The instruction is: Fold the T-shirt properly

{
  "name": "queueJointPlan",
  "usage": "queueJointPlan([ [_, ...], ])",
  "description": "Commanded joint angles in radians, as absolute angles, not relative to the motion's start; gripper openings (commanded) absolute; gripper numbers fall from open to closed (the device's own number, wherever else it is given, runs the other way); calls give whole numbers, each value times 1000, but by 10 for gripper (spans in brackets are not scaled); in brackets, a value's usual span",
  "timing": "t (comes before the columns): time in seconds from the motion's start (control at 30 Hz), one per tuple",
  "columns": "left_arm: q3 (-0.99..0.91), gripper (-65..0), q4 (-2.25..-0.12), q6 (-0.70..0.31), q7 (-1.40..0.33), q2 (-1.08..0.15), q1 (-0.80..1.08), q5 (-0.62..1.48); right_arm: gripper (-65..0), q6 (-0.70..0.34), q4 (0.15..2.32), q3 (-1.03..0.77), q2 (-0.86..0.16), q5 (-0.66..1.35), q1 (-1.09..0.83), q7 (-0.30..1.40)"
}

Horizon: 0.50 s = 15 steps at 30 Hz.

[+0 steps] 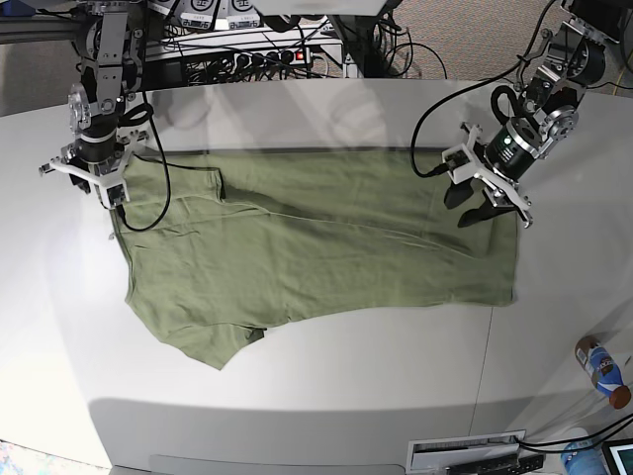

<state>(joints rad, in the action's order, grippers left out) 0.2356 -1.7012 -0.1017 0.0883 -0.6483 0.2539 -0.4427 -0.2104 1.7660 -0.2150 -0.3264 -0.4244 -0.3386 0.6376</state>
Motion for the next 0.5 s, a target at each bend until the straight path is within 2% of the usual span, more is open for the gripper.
queueJointPlan([
  [0.0,227,-401,-1715,-51,113,-662,244,-419,-482,-197,1808,-222,-341,-415,-329,620],
  [0.1,227,-442,-1715,-15,133,-662,239,-389,-500,-198,1855,-222,-341,-323,-316,622],
  [0.2,227,-586,-1715,-49,130,-662,227,-381,-649,-202,1856,-221,-341,-270,-285,656],
  [0.23,227,-641,-1715,-68,128,-662,223,-381,-650,-202,1856,-221,-341,-271,-280,672],
  [0.47,227,-650,-1715,-254,105,-662,180,-381,-650,-203,1856,-126,-341,-381,-277,702],
])
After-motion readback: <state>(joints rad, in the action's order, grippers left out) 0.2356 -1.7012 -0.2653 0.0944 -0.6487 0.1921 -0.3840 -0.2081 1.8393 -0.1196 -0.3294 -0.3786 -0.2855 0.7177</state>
